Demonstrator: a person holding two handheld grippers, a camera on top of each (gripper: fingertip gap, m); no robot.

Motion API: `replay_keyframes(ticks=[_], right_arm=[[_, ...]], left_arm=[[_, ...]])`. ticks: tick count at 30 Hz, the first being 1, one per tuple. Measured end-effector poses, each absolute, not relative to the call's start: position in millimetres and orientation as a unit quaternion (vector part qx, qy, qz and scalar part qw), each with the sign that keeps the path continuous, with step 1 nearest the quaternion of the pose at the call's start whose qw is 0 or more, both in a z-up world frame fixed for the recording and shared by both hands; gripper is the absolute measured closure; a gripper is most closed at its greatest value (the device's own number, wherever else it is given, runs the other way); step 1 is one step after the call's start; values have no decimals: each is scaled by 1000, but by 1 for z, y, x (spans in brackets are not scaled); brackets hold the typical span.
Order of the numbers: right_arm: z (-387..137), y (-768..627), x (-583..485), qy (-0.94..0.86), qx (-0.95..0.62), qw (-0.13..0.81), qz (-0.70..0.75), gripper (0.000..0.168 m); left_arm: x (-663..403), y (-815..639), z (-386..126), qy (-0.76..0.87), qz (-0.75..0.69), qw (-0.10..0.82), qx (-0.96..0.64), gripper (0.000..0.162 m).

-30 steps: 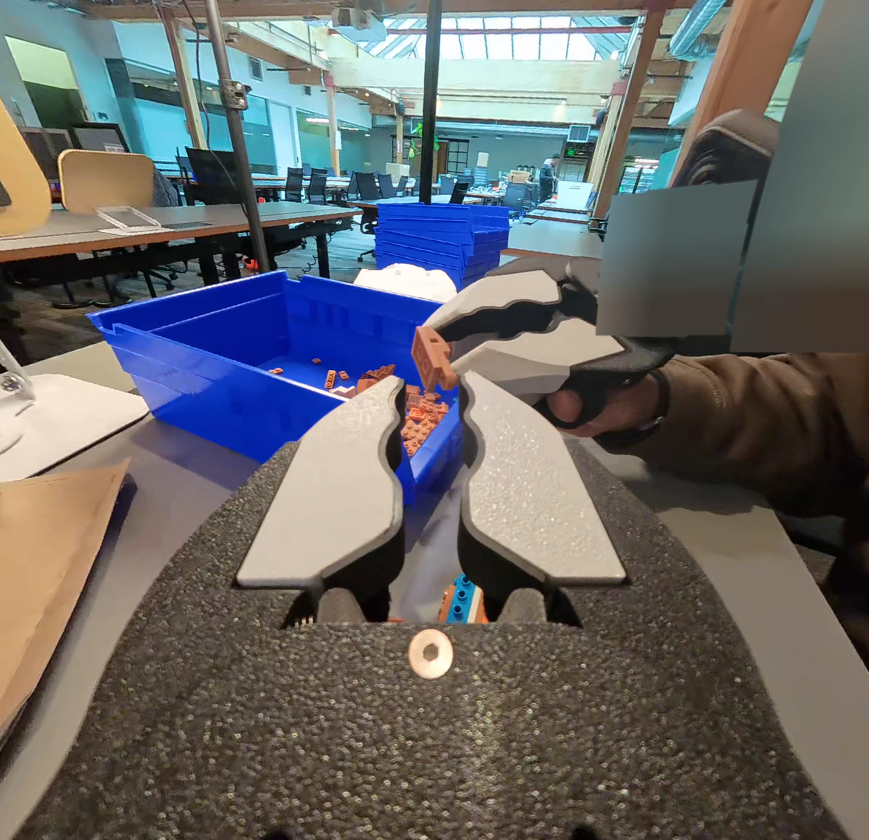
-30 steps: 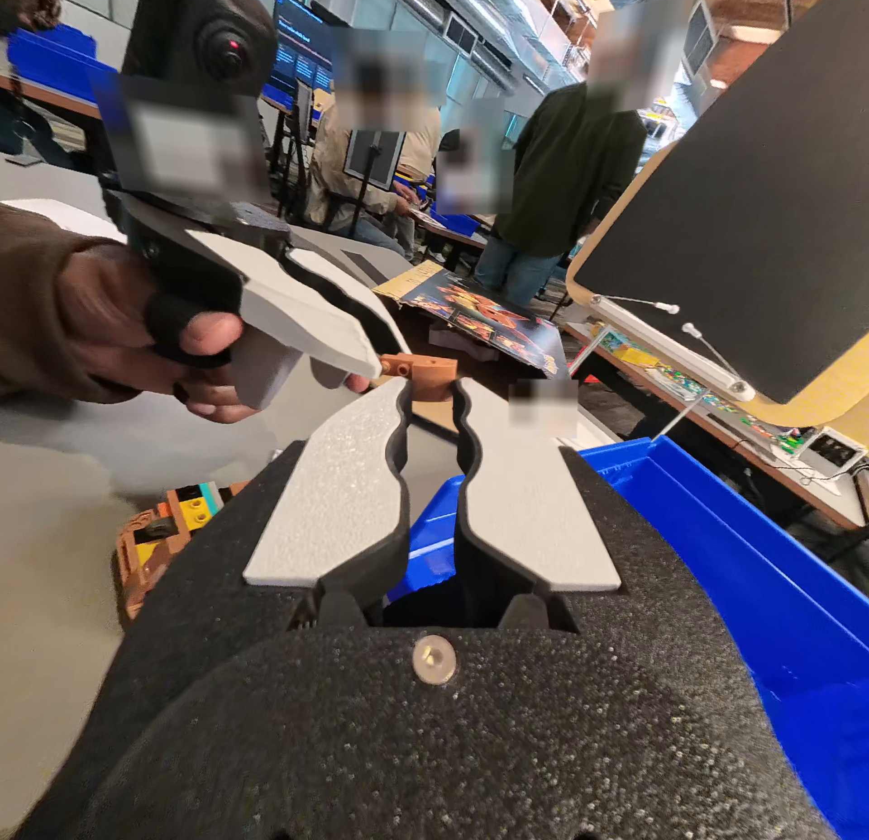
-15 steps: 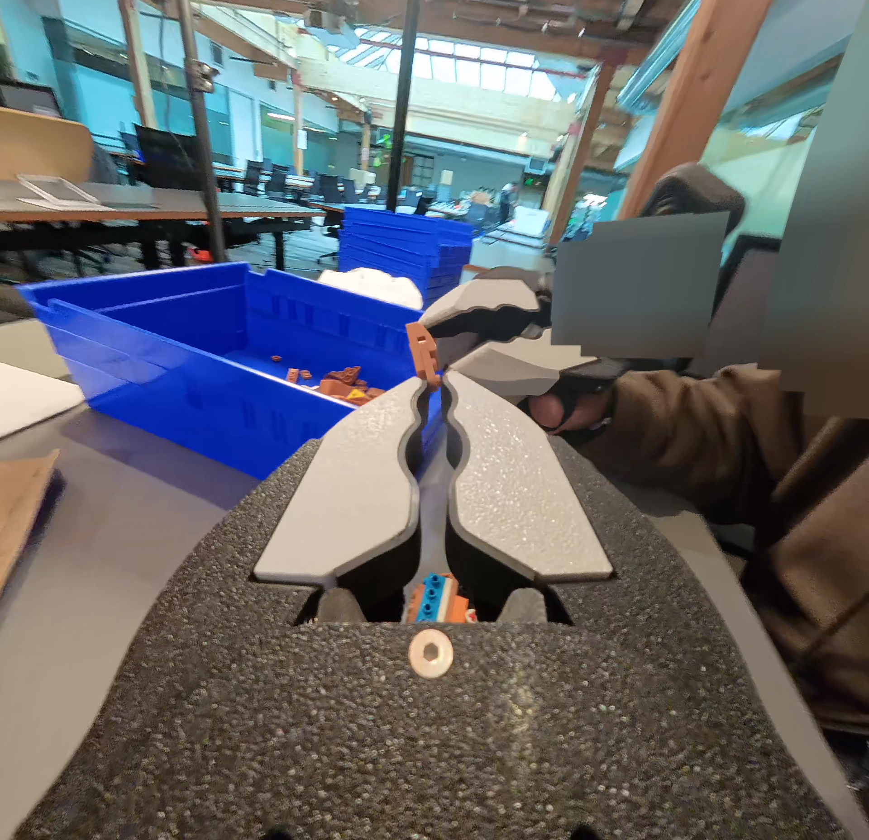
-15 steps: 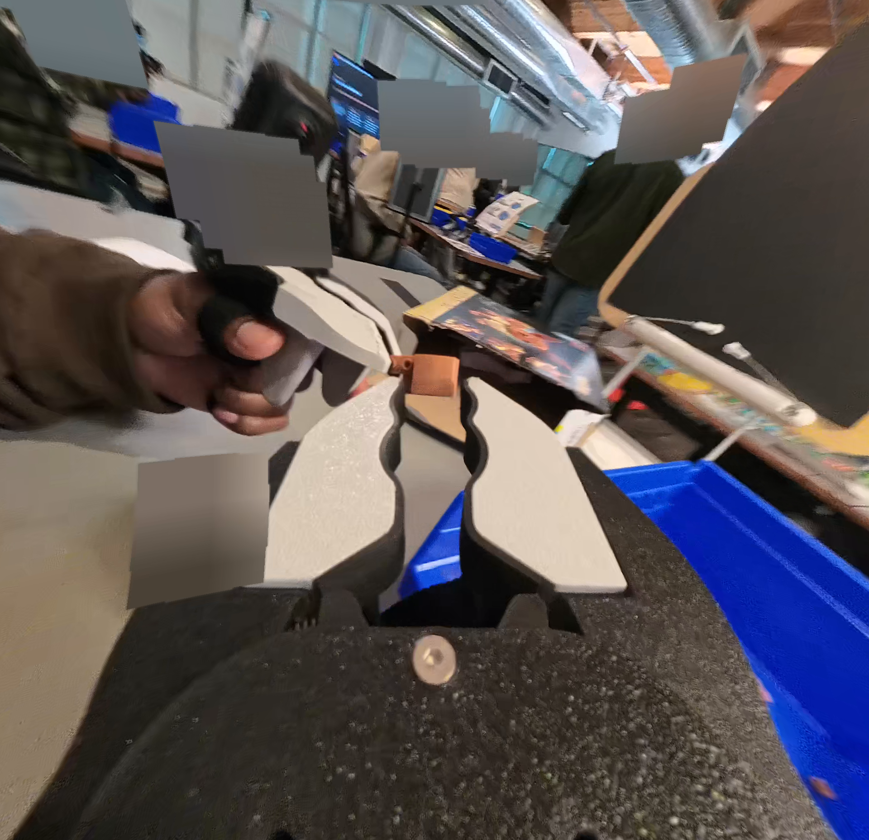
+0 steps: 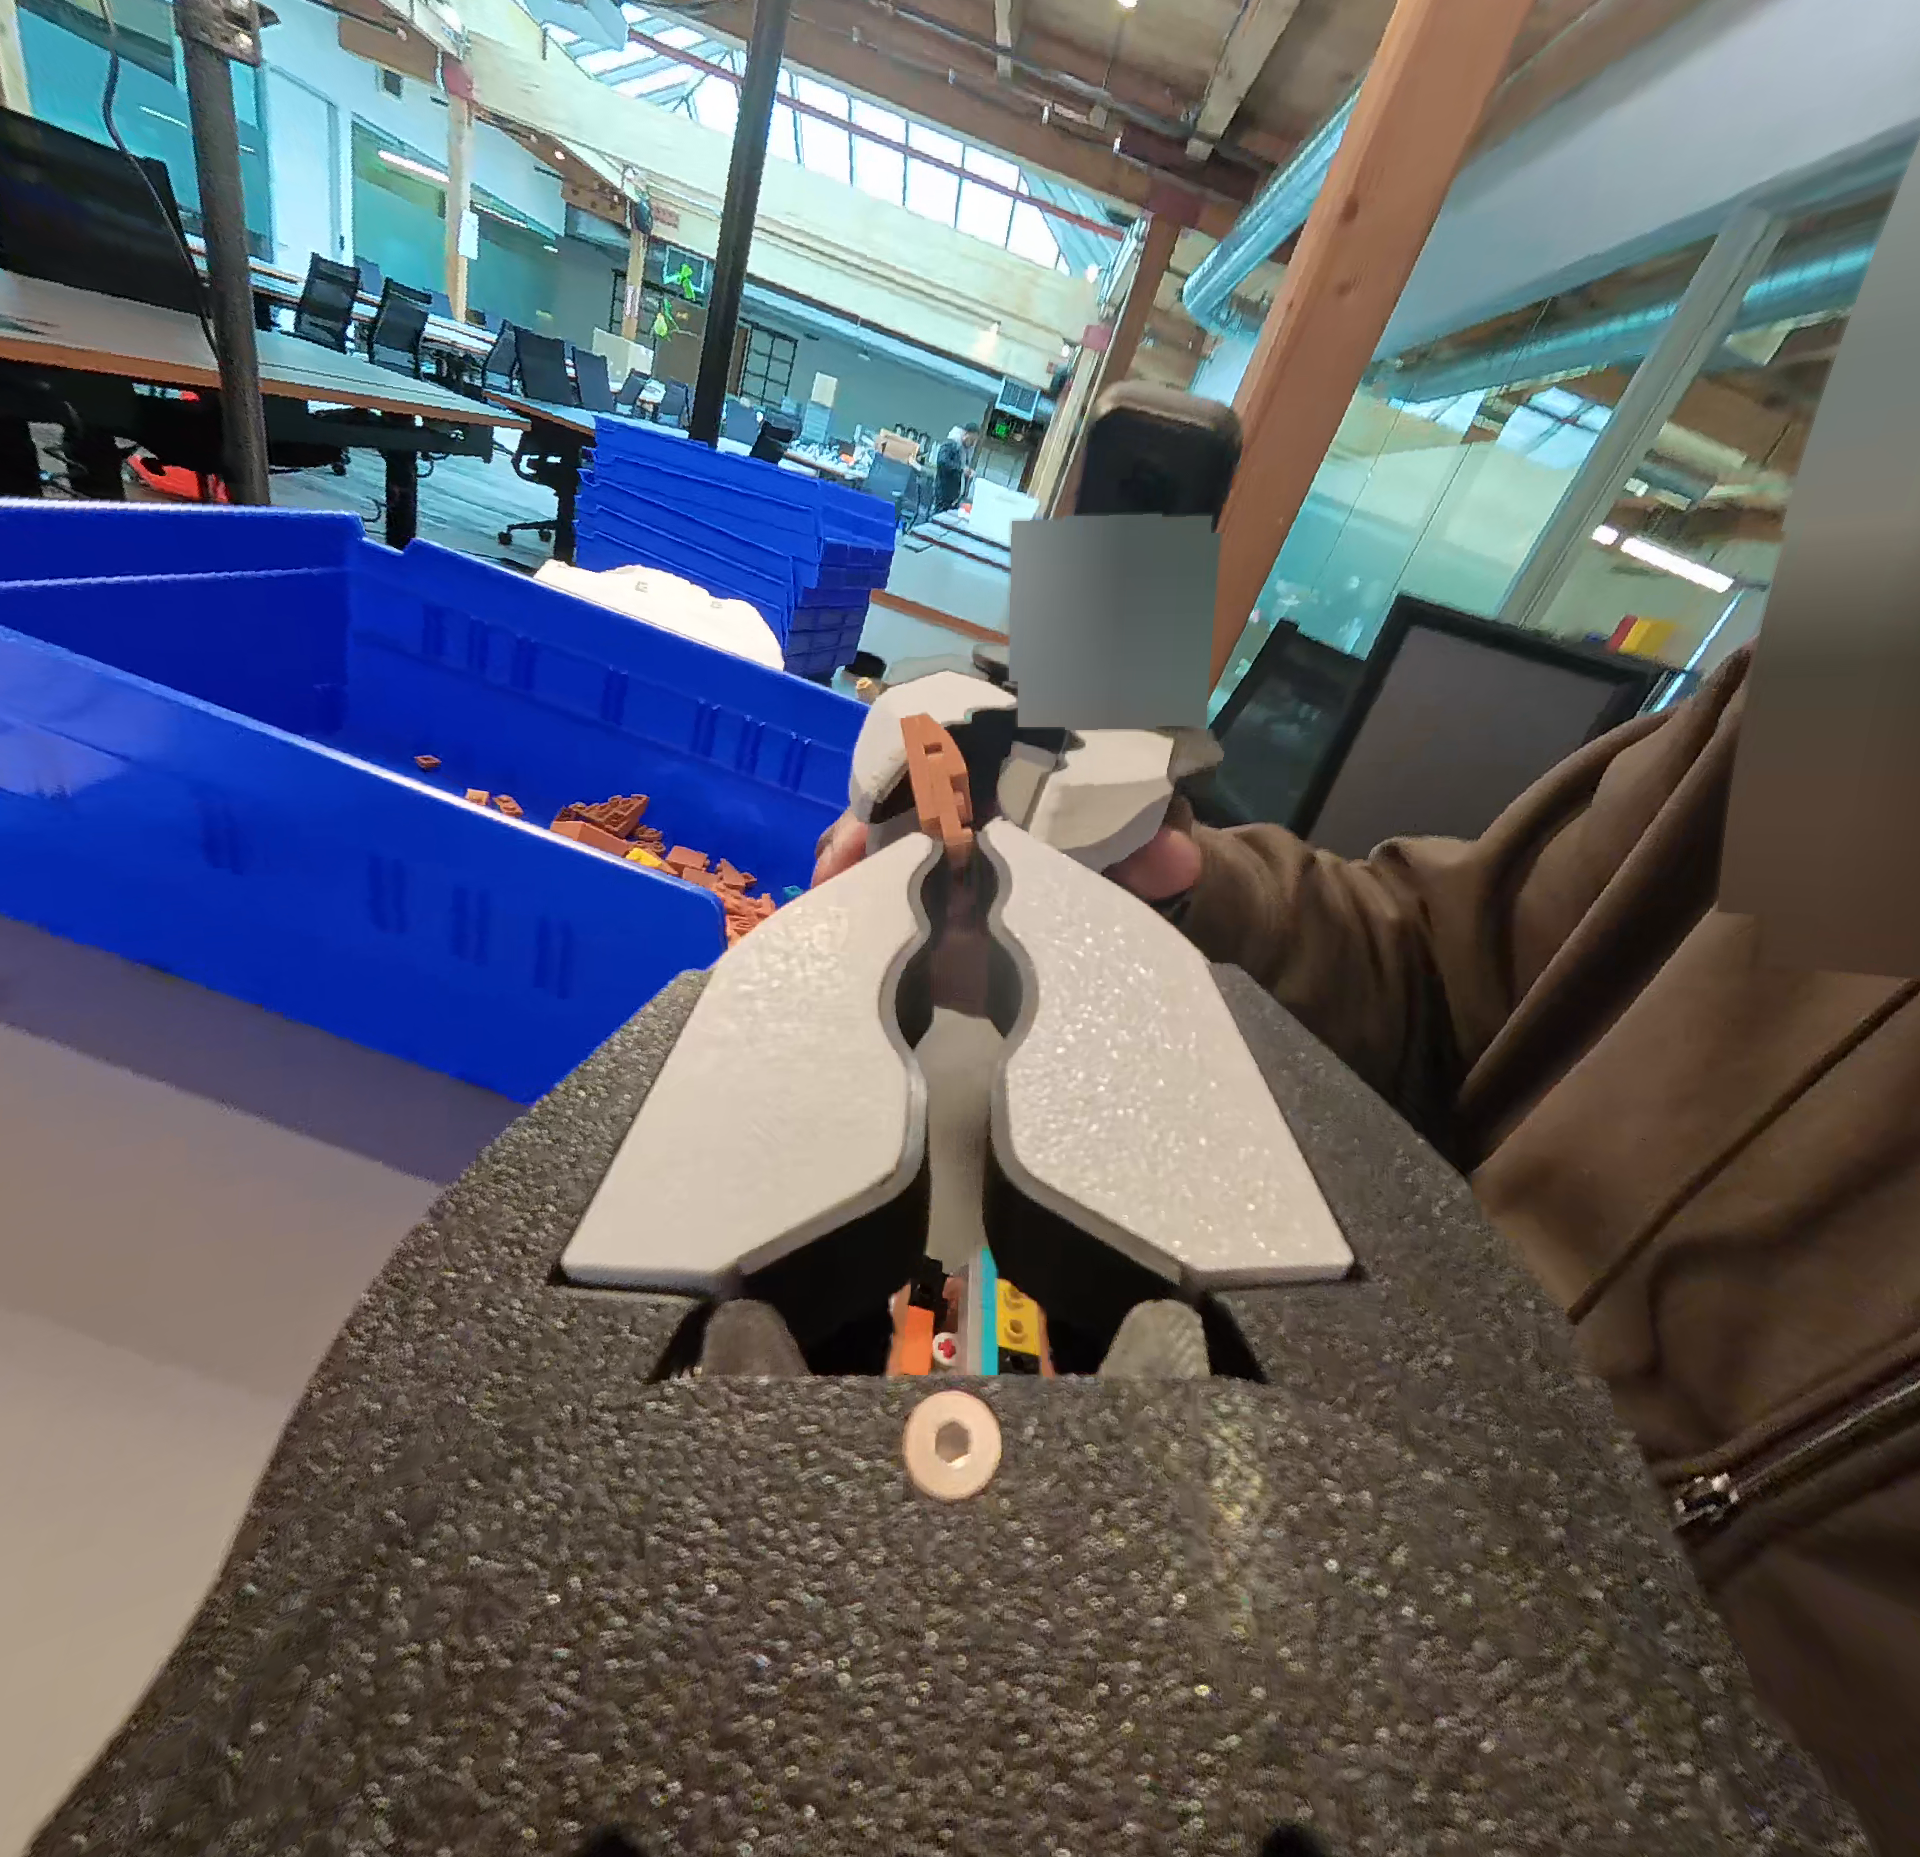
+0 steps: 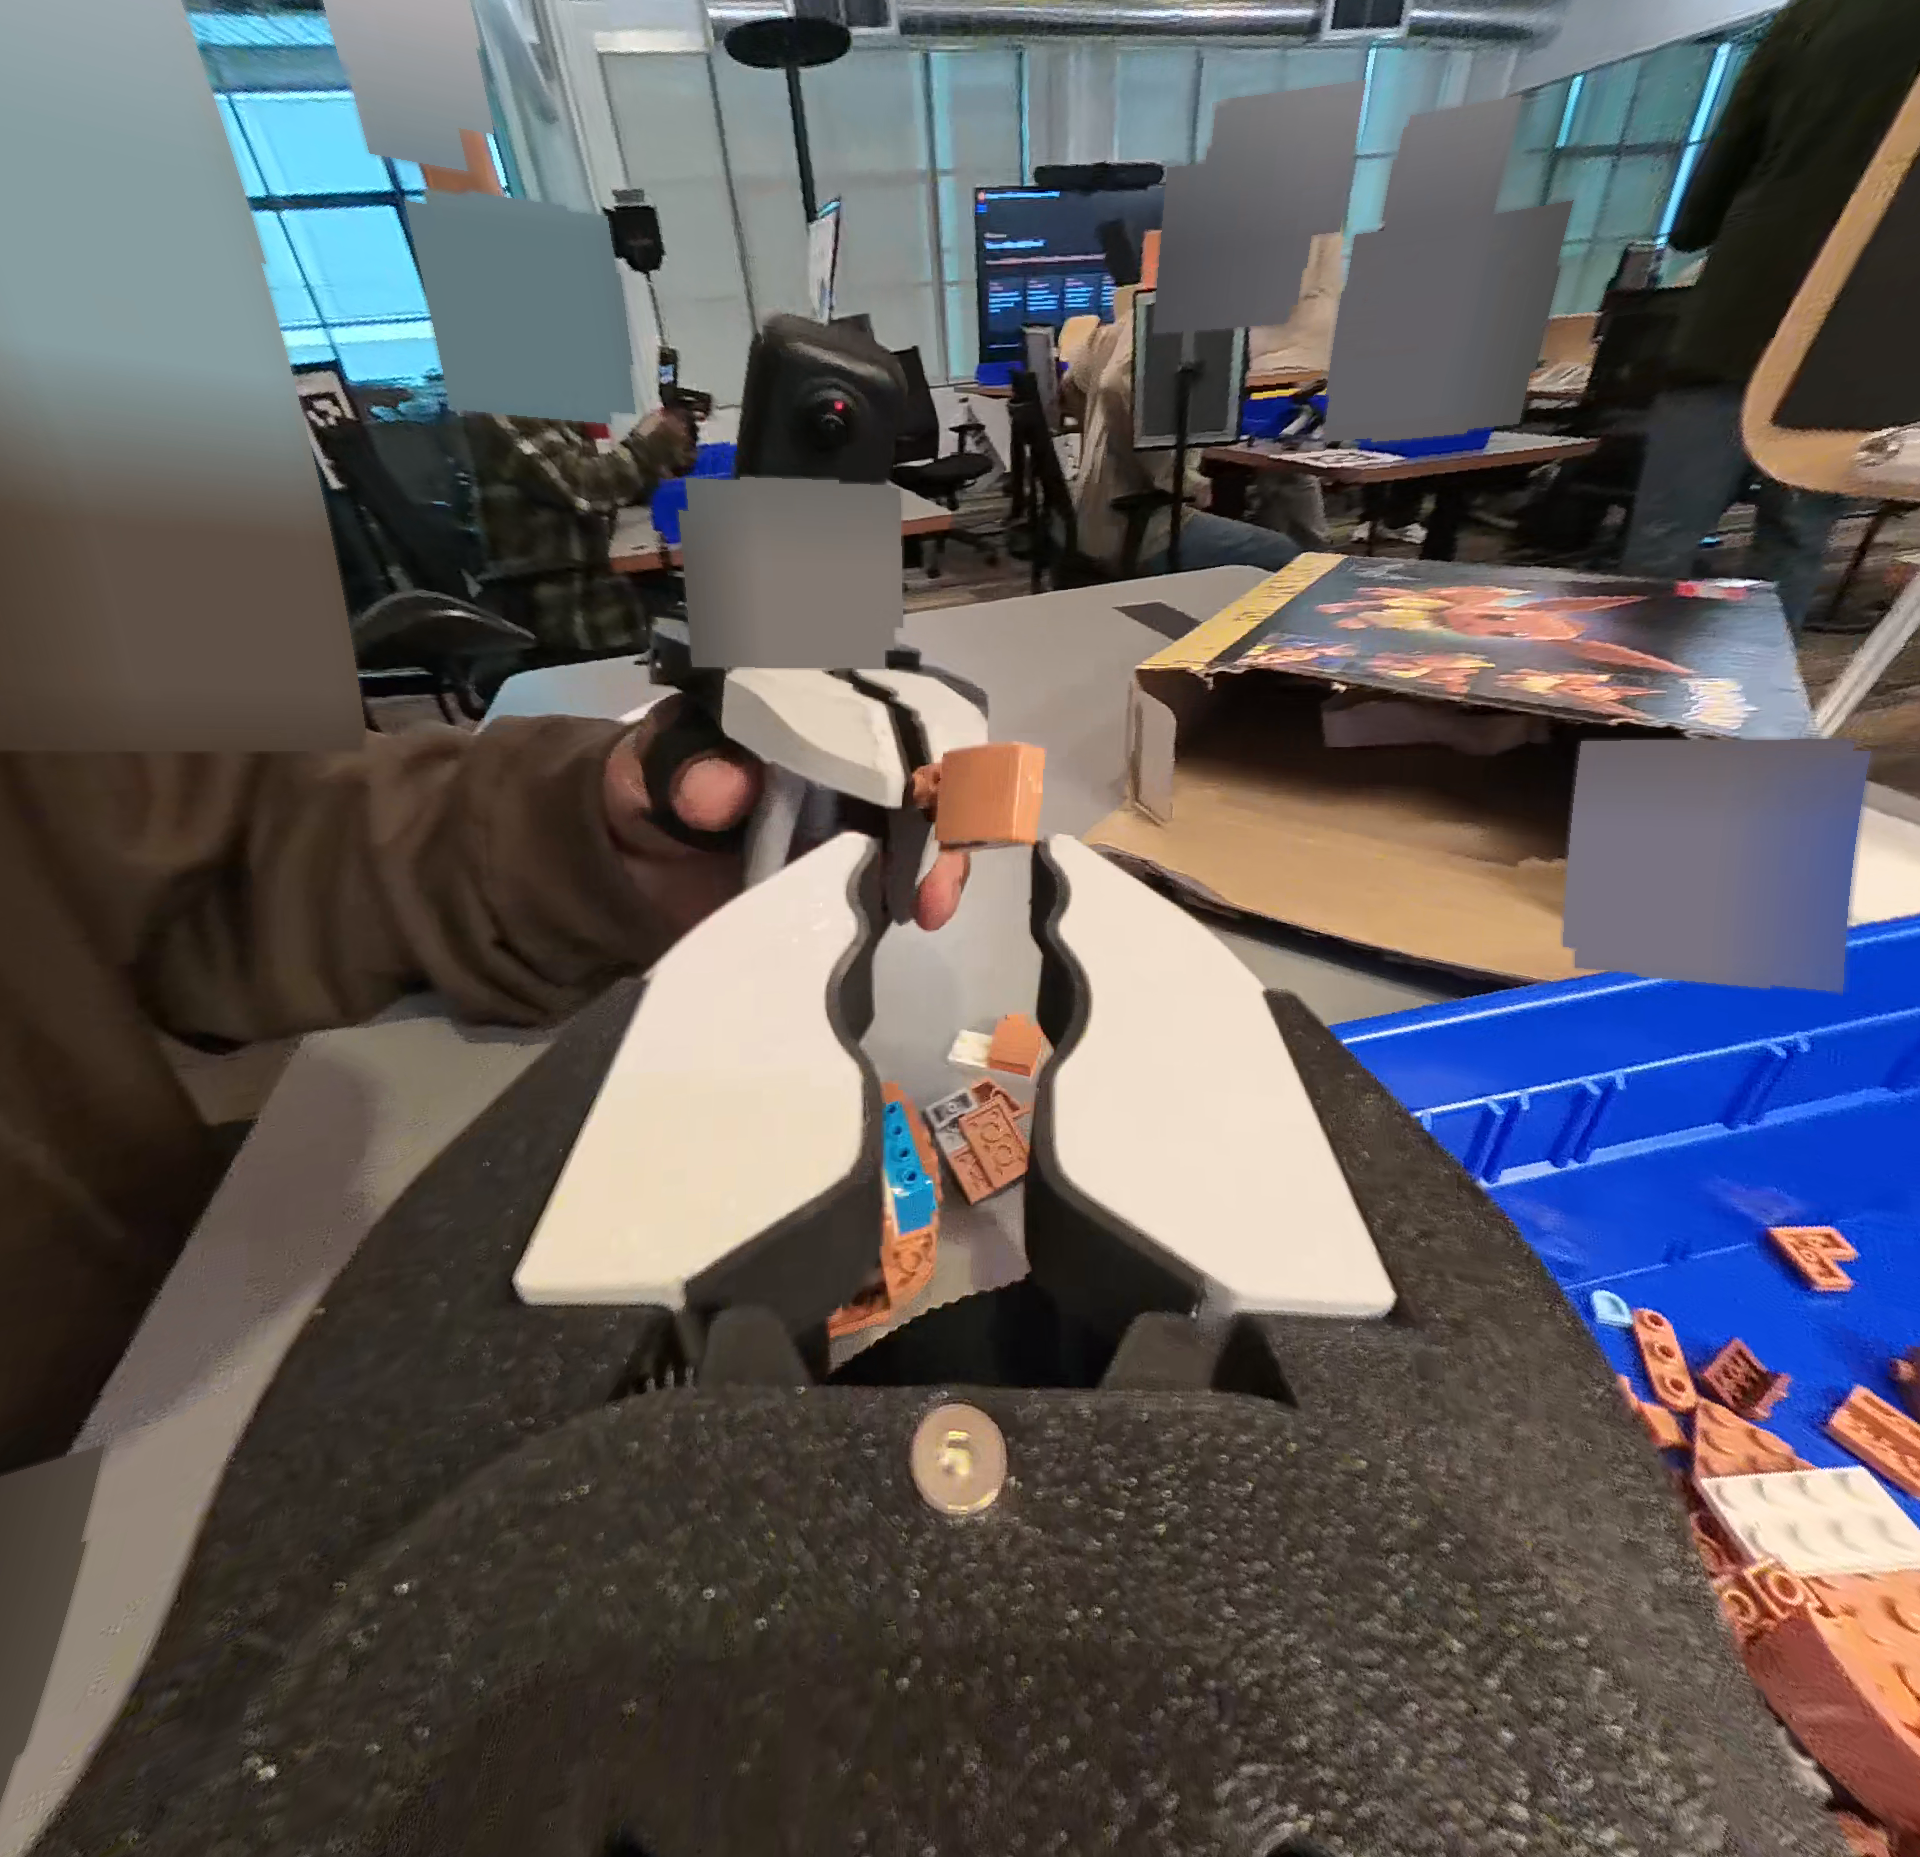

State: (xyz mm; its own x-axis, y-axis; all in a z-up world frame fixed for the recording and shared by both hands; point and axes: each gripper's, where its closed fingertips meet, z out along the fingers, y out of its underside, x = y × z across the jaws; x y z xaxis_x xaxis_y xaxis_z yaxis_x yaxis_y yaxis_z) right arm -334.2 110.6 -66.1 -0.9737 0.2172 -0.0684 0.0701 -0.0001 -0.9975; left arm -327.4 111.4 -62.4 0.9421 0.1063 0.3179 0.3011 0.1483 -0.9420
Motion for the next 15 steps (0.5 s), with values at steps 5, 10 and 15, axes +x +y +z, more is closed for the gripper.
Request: replay_keyframes(ticks=[5, 10, 15], right_arm=[[-66, 110, -342, -688, -135, 56, 711, 148], [-65, 113, -347, -670, -155, 48, 724, 155], [-60, 122, -354, -656, -167, 65, 733, 159]], left_arm=[[-331, 113, -61, -197, -114, 763, -605, 158], [-335, 120, -60, -232, -153, 772, -571, 158], [-343, 129, -55, -255, -187, 763, -564, 158]])
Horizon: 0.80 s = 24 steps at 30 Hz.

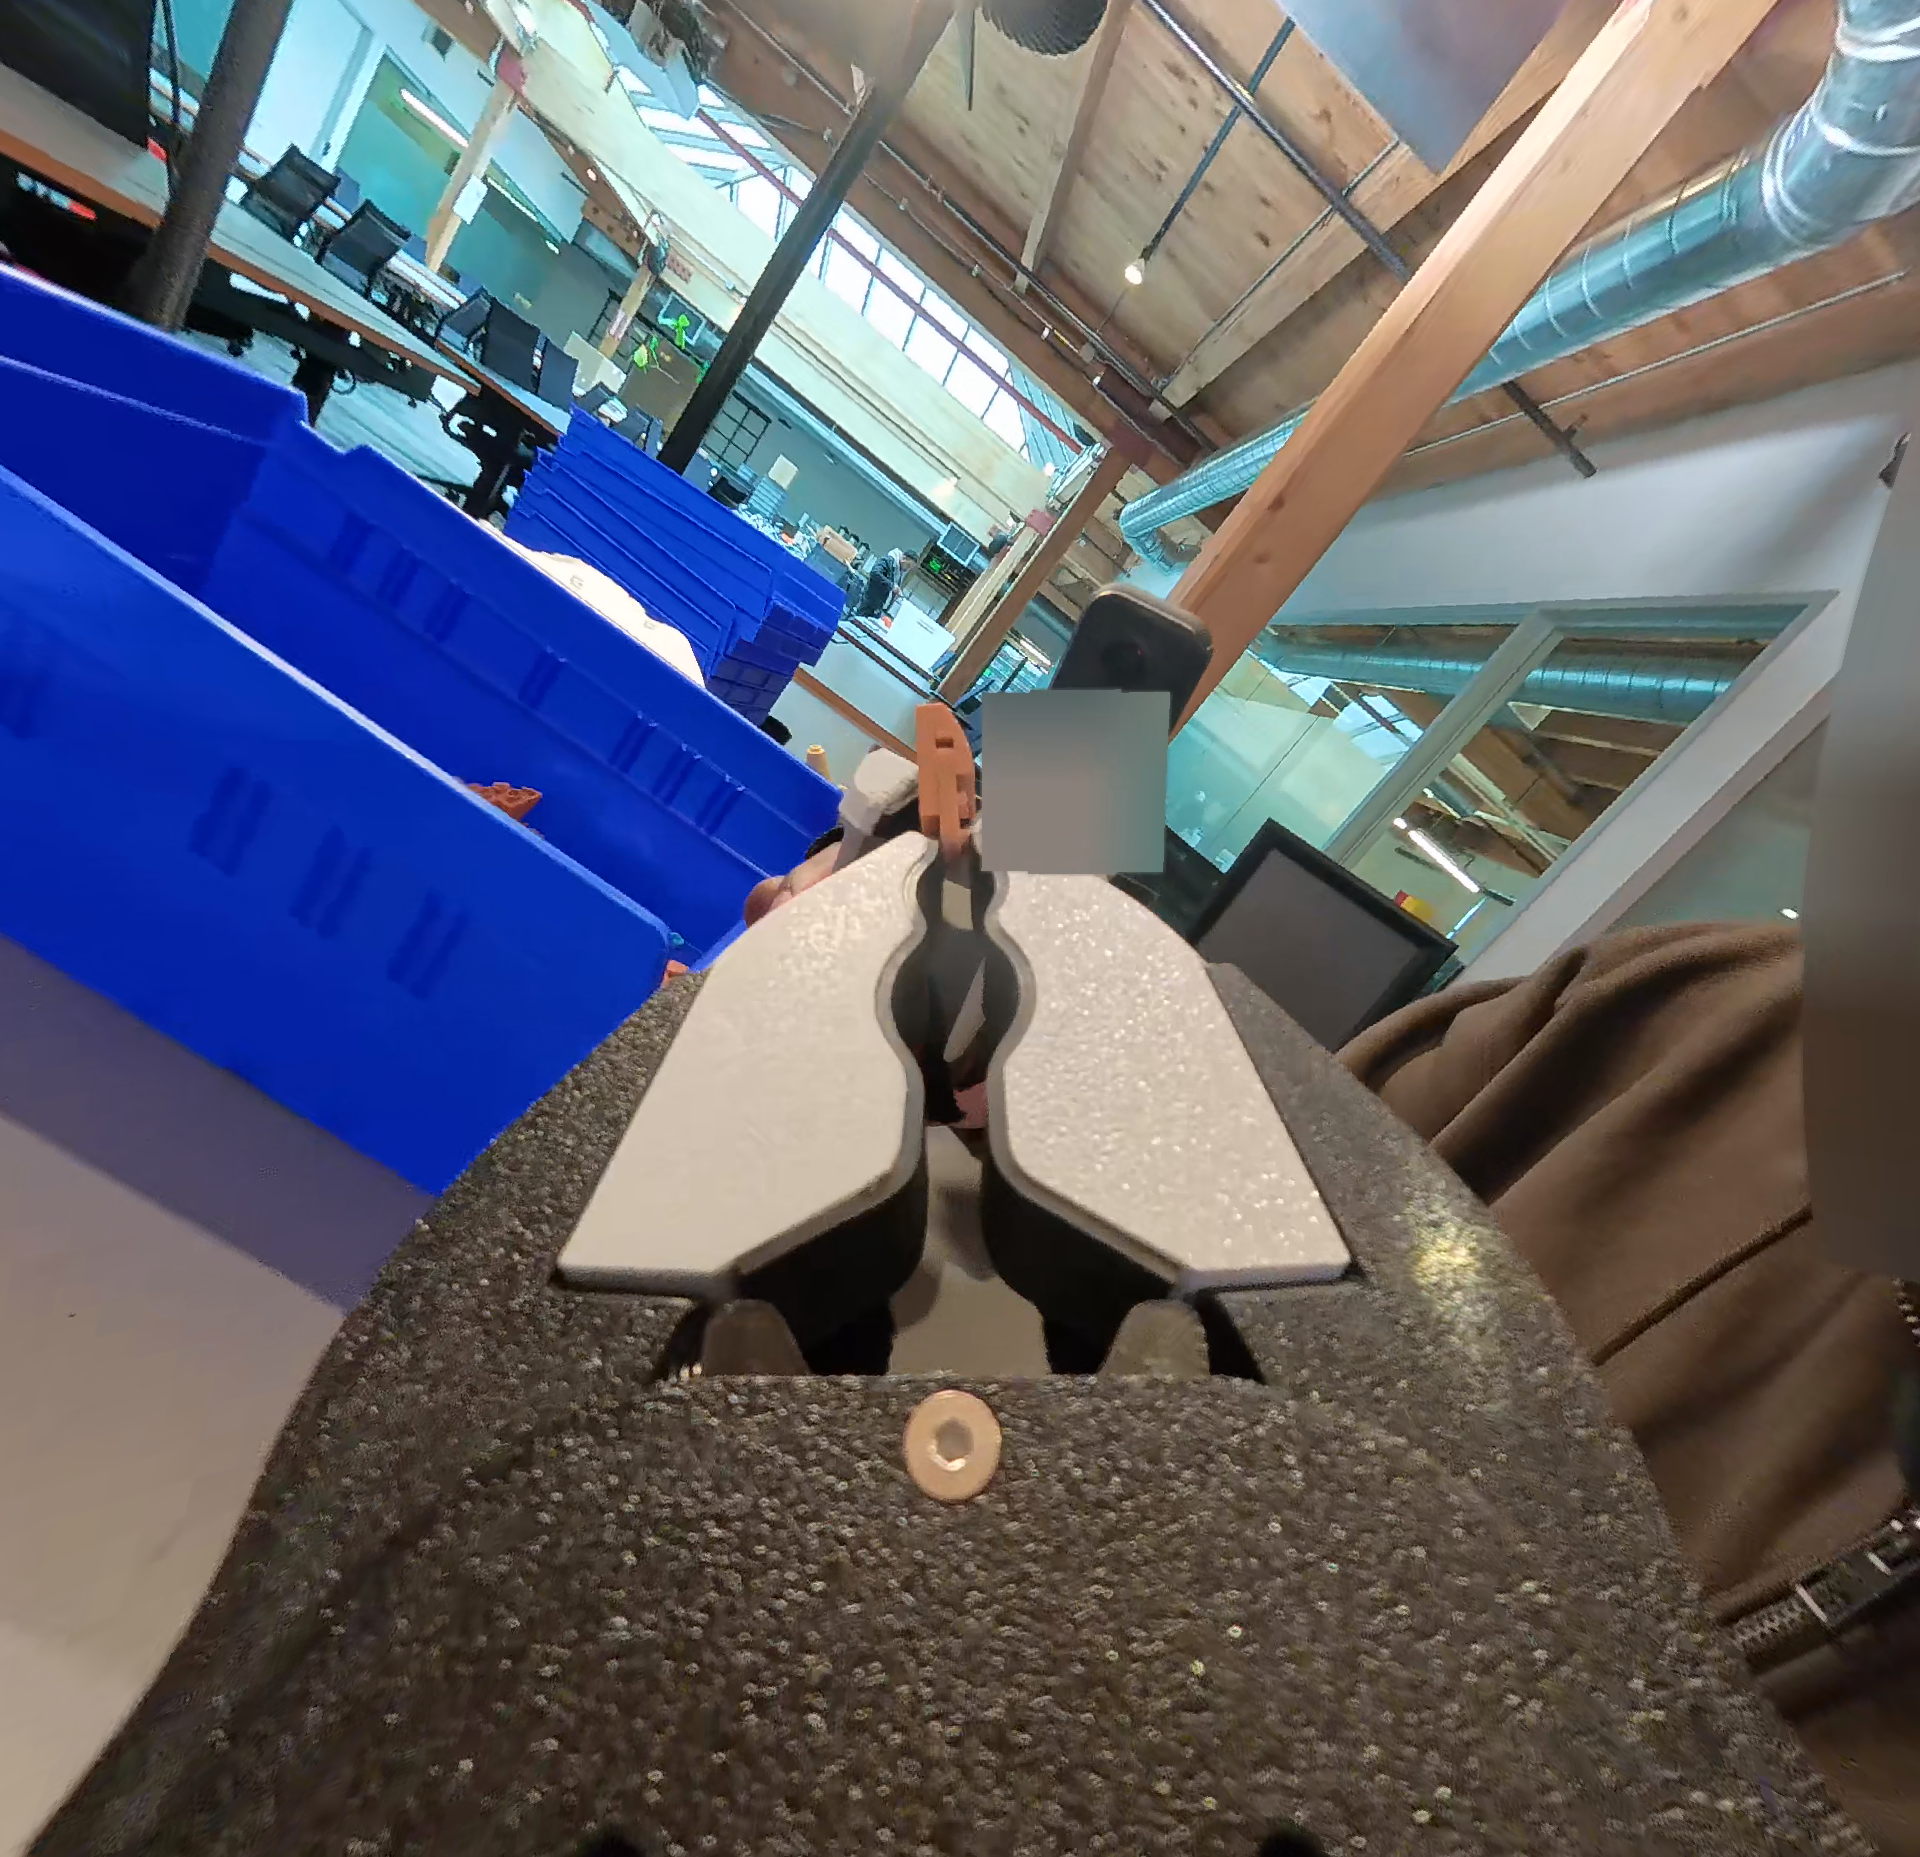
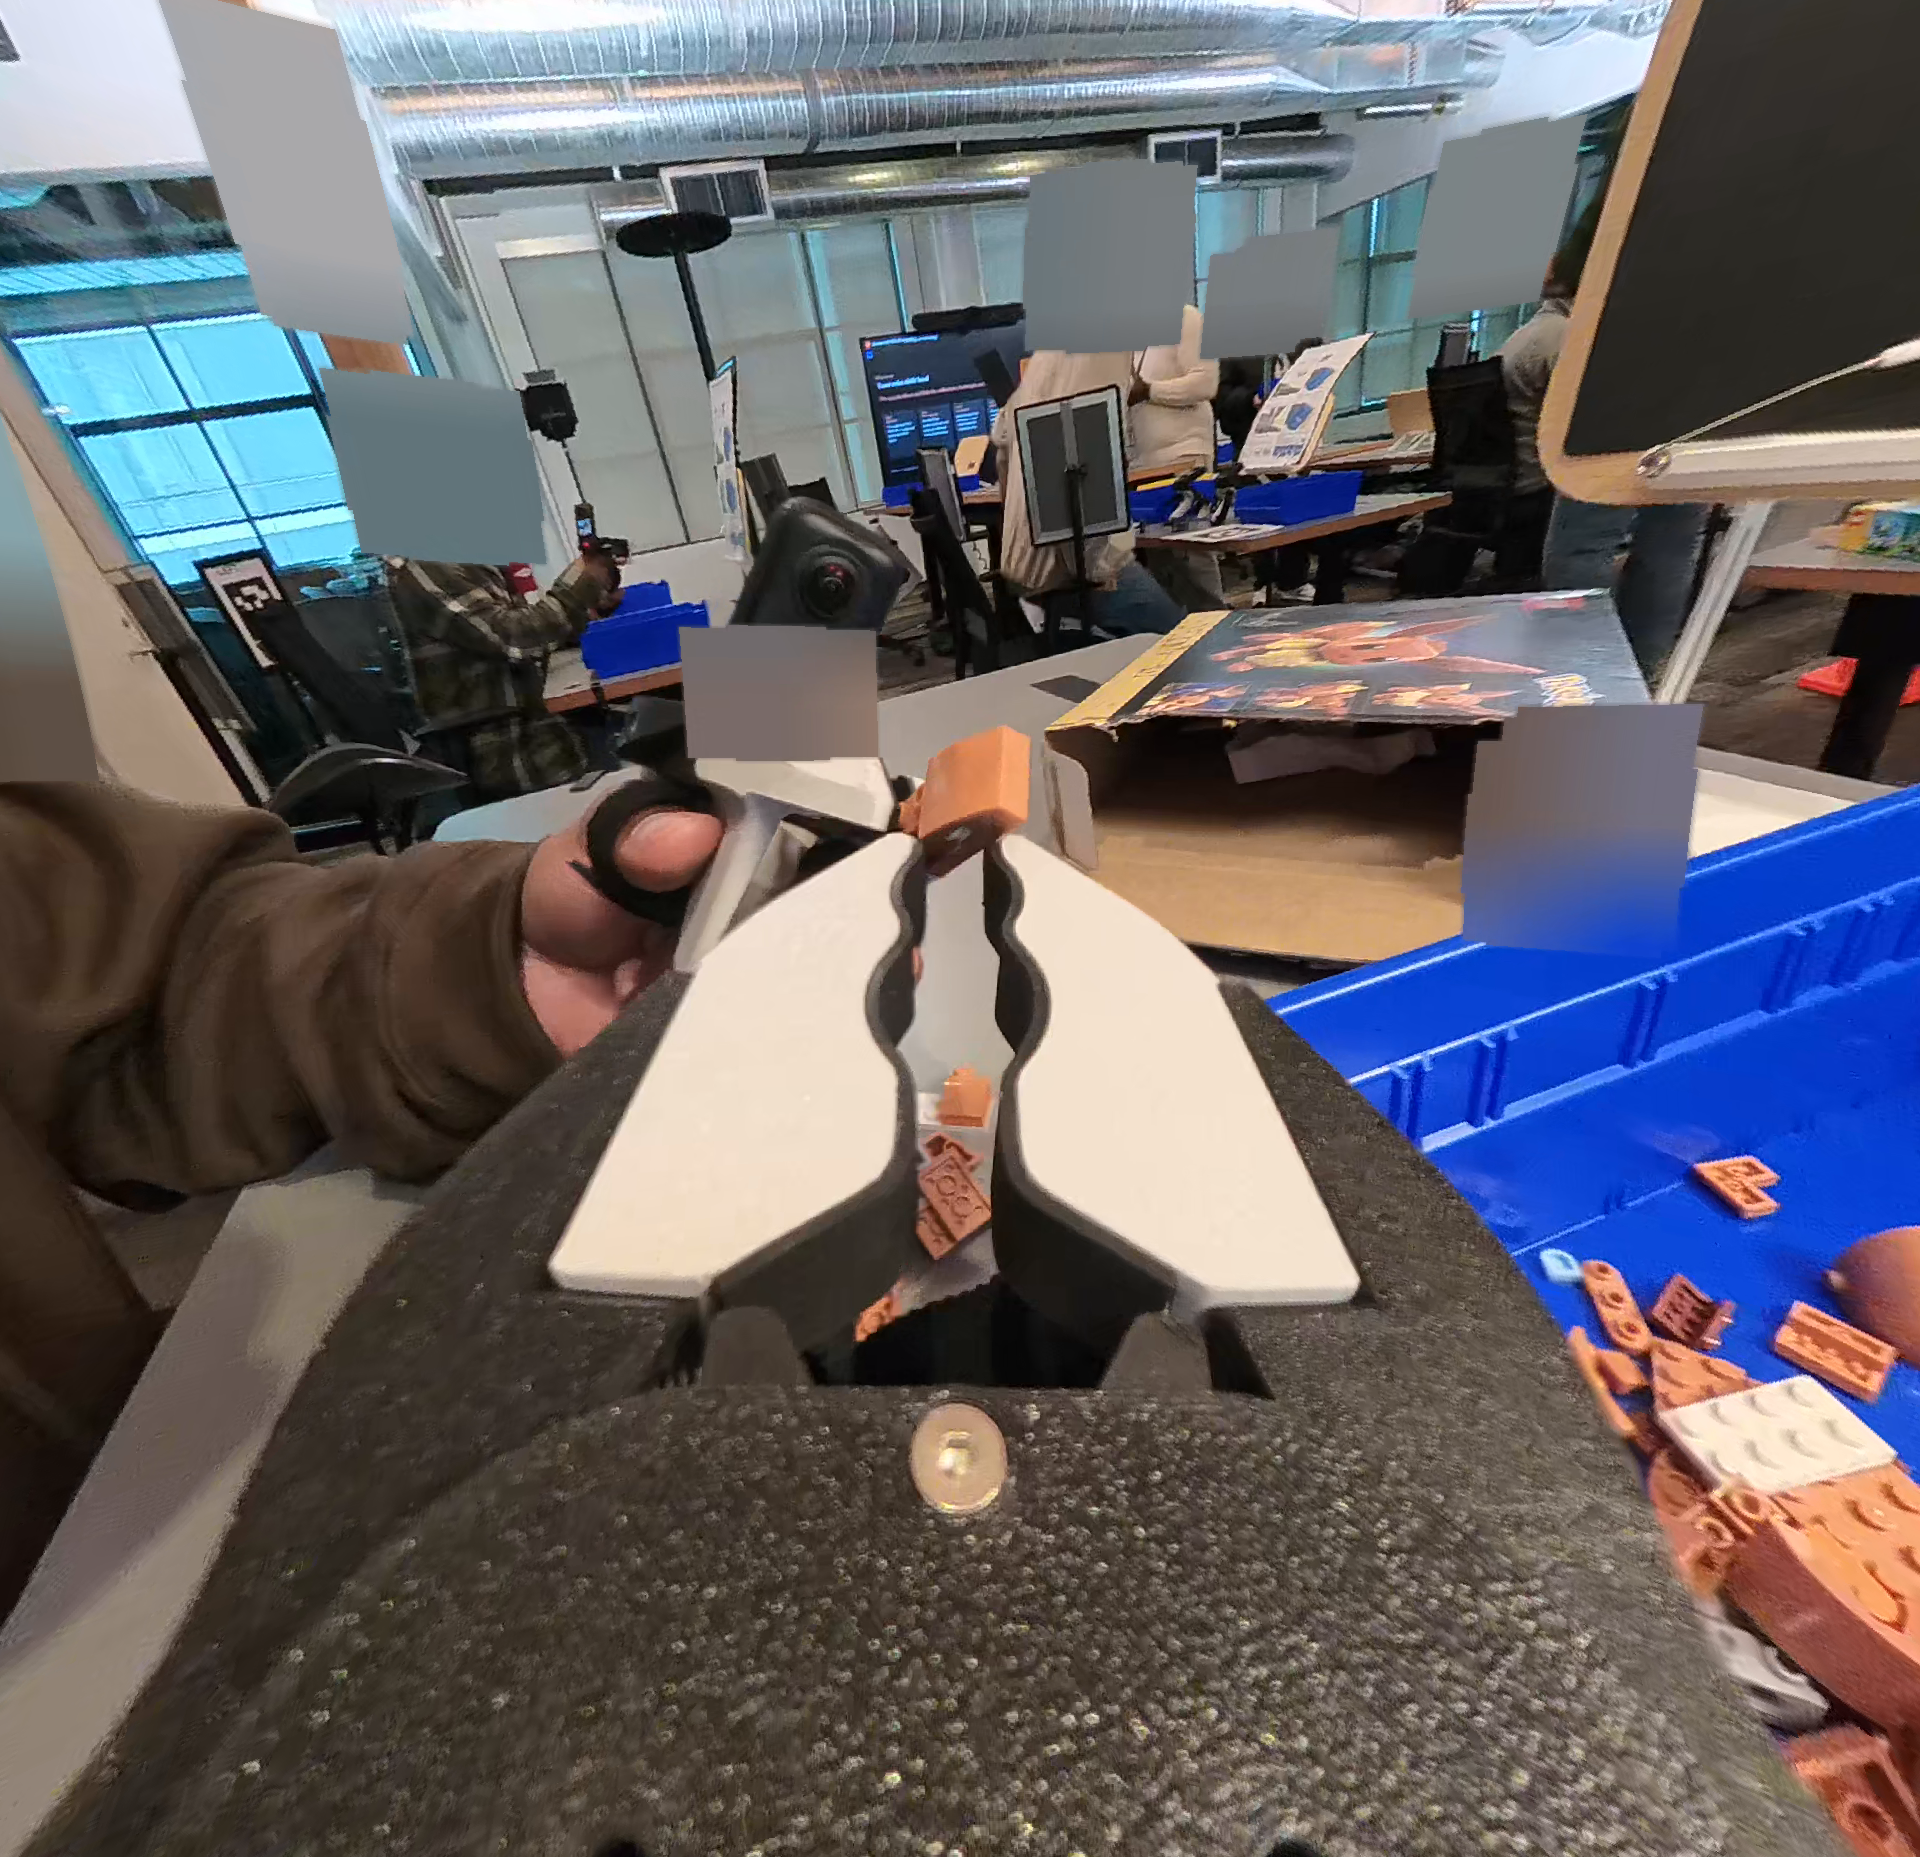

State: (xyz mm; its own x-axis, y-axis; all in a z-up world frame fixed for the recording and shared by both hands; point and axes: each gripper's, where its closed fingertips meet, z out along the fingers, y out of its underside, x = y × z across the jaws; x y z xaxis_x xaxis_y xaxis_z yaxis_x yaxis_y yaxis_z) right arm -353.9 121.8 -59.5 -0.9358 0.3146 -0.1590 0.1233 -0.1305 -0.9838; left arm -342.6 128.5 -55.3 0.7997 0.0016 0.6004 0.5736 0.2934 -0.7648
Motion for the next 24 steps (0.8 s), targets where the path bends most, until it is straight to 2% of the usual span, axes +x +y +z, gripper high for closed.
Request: replay_keyframes(ticks=[10, 24], right_arm=[[-73, 137, -368, -690, -194, 162, 678, 162], [-97, 156, -387, -721, -241, 218, 612, 162]], left_arm=[[-357, 142, -67, -305, -236, 722, -574, 157], [-376, 160, -93, -353, -248, 663, -612, 156]])
